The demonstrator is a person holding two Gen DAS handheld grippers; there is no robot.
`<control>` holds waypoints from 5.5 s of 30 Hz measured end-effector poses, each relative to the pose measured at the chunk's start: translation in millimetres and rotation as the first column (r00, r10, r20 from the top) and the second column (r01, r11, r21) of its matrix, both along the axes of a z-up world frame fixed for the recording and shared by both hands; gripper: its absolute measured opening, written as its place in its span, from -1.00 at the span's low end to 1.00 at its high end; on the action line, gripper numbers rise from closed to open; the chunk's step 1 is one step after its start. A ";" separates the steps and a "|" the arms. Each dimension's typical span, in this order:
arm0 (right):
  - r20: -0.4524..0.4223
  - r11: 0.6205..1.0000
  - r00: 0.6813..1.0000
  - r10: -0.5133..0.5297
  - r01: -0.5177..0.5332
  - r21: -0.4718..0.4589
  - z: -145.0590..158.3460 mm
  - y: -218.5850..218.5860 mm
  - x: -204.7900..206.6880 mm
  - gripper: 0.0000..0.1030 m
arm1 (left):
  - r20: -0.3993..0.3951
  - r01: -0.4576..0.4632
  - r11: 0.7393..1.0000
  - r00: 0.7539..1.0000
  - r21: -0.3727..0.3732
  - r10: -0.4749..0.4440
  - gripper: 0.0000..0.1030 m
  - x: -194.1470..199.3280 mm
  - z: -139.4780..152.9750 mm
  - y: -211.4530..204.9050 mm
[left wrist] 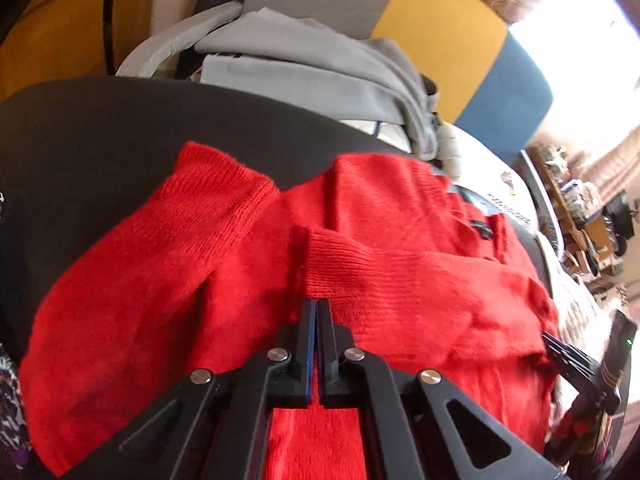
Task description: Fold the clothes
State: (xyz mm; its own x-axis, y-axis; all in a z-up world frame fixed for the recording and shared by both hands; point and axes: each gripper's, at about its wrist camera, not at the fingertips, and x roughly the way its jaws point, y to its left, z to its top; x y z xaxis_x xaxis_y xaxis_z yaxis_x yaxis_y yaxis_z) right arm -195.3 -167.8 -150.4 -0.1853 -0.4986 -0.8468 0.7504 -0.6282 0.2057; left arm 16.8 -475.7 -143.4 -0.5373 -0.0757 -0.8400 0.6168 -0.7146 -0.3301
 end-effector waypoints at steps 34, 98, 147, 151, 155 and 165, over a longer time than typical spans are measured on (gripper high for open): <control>-0.004 0.998 1.000 0.003 -0.003 -0.068 26.5 10.2 13.9 -0.07 | -0.036 -0.019 0.976 0.999 0.216 0.027 -0.59 -8.9 -19.3 -17.2; -0.065 0.986 0.985 0.160 -0.156 0.067 -0.7 -125.4 -89.7 0.06 | 0.096 0.376 0.910 0.926 -0.173 -0.364 -0.67 -198.1 2.4 14.5; -0.182 0.984 0.980 0.085 -0.112 -0.142 52.8 -64.3 -40.4 -0.75 | -0.033 0.445 0.865 0.885 -0.230 -0.464 -0.94 -147.1 36.6 29.7; -0.168 0.977 0.981 0.096 -0.126 -0.173 51.6 -38.3 -8.0 -0.75 | -0.089 0.393 0.885 0.900 -0.250 -0.426 -0.94 -100.2 42.3 52.4; -0.125 0.982 0.988 0.090 -0.109 -0.157 30.1 -21.2 9.9 -0.69 | -0.074 0.359 0.912 0.922 -0.198 -0.379 -0.94 -71.8 23.9 59.3; 0.016 0.977 1.000 0.015 -0.012 -0.213 26.6 25.5 27.1 -0.18 | -0.093 0.199 0.980 0.976 -0.009 -0.199 -0.93 12.9 -15.2 55.4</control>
State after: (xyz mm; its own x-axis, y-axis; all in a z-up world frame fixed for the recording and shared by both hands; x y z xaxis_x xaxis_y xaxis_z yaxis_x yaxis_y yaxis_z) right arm -168.2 -142.3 -123.8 -0.1636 -0.6698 -0.7243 0.7538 -0.5585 0.3462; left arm 29.7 -420.3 -158.6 -0.6177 0.0405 -0.7854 0.4290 -0.8197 -0.3796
